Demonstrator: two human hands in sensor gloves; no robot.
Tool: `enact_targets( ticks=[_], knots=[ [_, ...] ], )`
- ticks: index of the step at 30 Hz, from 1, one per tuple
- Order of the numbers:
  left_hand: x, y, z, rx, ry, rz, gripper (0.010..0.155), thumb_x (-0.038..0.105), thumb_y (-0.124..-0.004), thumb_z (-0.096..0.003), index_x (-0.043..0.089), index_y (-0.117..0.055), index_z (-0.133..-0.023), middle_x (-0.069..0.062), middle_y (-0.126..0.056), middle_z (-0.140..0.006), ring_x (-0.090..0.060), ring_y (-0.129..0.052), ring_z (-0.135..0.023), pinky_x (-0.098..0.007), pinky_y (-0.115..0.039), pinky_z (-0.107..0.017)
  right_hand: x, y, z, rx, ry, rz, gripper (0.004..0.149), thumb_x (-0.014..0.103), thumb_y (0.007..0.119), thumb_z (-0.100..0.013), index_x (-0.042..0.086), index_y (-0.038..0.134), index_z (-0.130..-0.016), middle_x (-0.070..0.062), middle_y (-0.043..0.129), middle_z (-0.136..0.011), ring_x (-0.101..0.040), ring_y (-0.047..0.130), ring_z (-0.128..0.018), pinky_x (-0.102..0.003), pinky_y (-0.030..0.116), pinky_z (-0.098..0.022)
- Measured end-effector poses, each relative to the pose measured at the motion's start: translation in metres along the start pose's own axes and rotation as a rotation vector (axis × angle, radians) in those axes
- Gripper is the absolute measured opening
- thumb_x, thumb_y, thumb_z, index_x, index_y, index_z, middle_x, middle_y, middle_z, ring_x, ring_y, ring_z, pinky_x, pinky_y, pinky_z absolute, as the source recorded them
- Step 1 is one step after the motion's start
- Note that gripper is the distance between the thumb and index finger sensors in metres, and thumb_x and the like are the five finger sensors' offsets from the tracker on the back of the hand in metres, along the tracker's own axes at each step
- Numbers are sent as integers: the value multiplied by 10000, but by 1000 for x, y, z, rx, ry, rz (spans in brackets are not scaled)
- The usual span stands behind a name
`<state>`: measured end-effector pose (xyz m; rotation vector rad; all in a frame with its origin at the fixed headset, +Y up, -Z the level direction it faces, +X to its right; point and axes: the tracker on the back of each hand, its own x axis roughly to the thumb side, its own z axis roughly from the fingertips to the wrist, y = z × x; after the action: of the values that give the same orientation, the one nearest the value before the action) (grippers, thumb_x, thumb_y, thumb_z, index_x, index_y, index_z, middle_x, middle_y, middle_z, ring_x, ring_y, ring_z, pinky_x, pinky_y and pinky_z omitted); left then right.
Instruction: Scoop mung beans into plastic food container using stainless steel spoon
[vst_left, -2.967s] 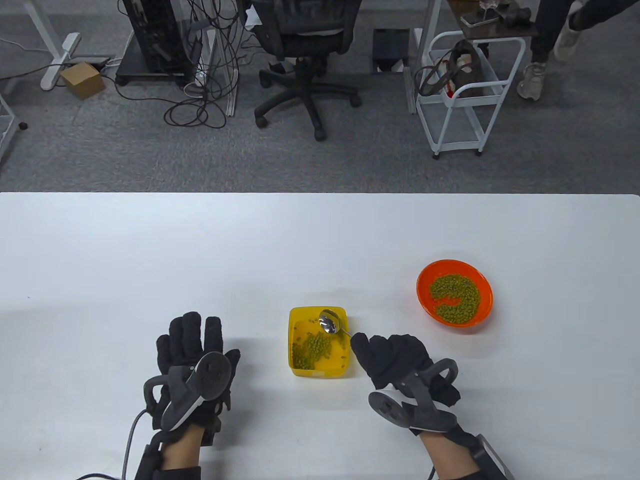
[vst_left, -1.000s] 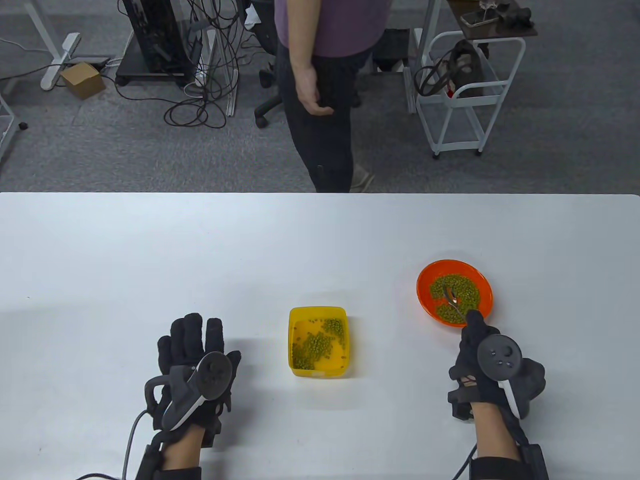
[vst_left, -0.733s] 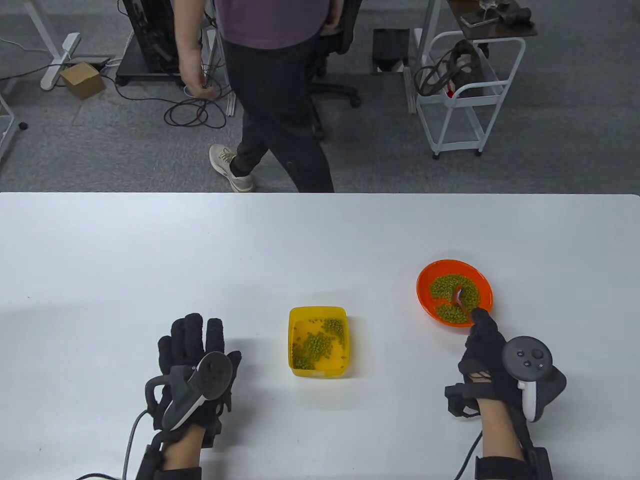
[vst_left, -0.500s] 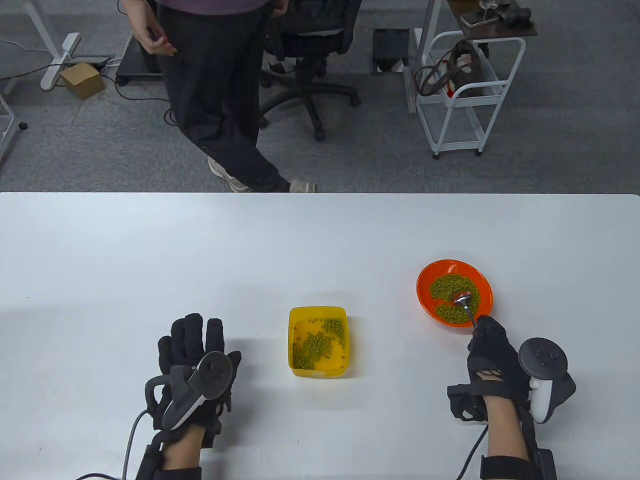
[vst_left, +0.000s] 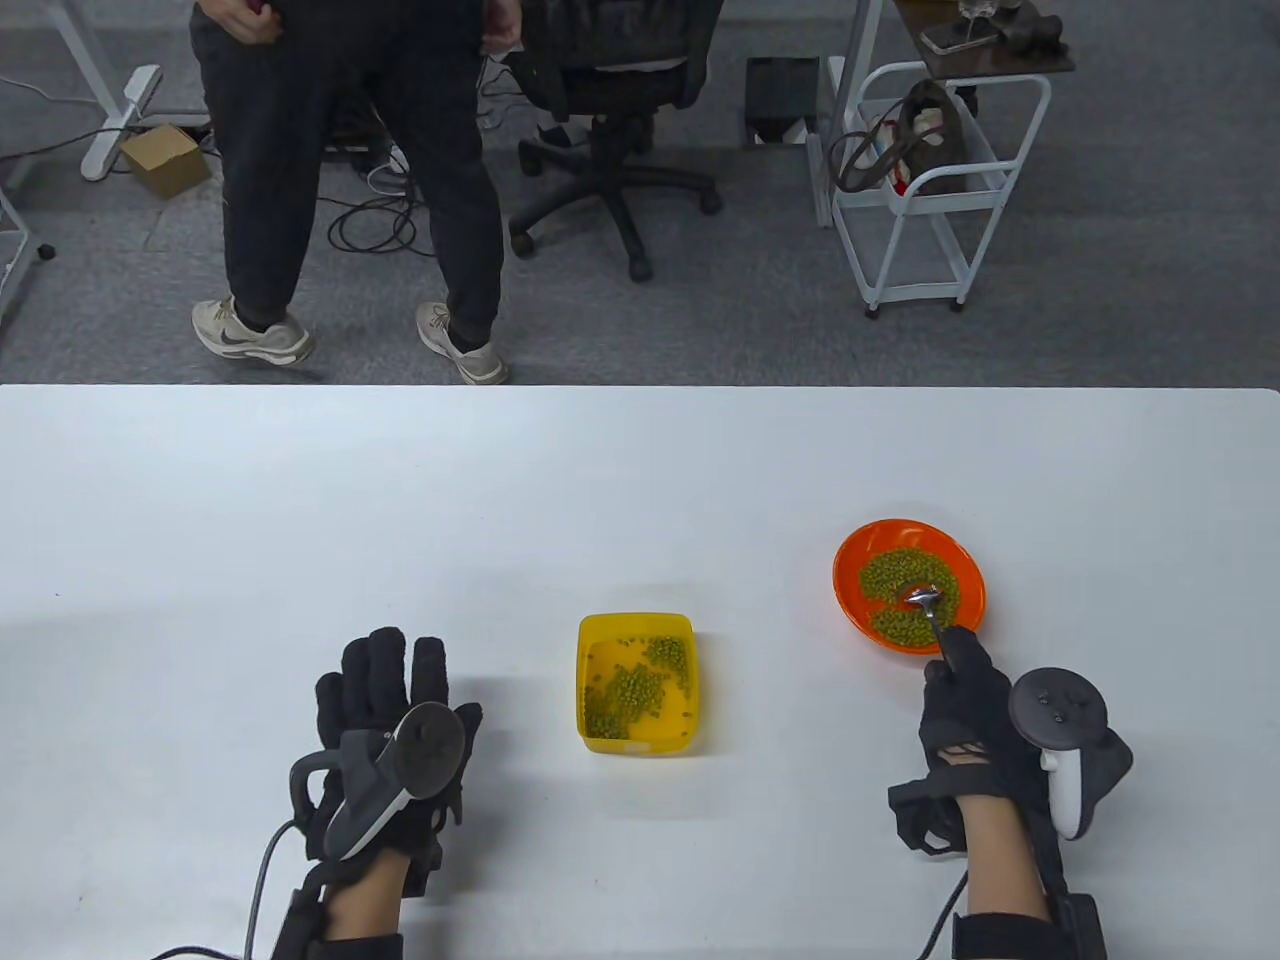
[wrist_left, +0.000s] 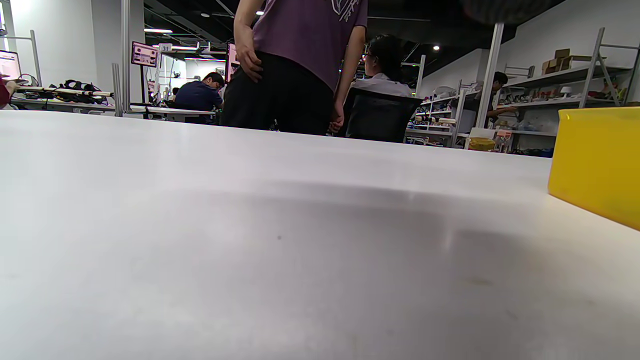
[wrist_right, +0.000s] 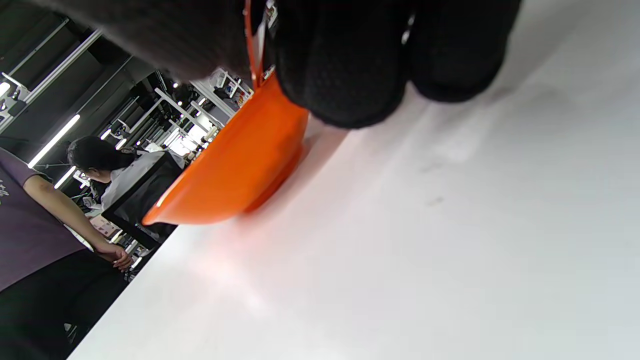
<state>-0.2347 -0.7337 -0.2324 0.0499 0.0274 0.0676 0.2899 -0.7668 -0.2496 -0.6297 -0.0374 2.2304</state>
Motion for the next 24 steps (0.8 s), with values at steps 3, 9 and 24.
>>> enact_targets(
  ticks=[3,9,24],
  knots=[
    [0,0,0,-2,0,1,770,552,-618,-479,252,-234,-1075,-150,-23,-1105,-427,-115,-1034,-650,-143,-717,0,-2,2,-35,-3,13,618,509,698,-517,319,476,-1062,-92,539,-1031,-294,791,-766,-517,685,-594],
    [0,0,0,-3,1,3,773,552,-618,-479,255,-227,-1076,-150,-23,-1105,-426,-115,-1034,-650,-143,-717,12,-14,10,-139,-67,12,683,537,667,-521,279,360,-1073,-100,317,-1085,-360,529,-948,-592,474,-705],
    [1,-1,0,-6,-3,-2,770,551,-619,-479,251,-235,-1075,-151,-24,-1105,-430,-116,-1033,-650,-143,-716,97,-2,75,-257,-642,249,706,629,581,-514,323,300,-1085,-55,231,-1124,-346,386,-1020,-593,369,-744]
  ],
)
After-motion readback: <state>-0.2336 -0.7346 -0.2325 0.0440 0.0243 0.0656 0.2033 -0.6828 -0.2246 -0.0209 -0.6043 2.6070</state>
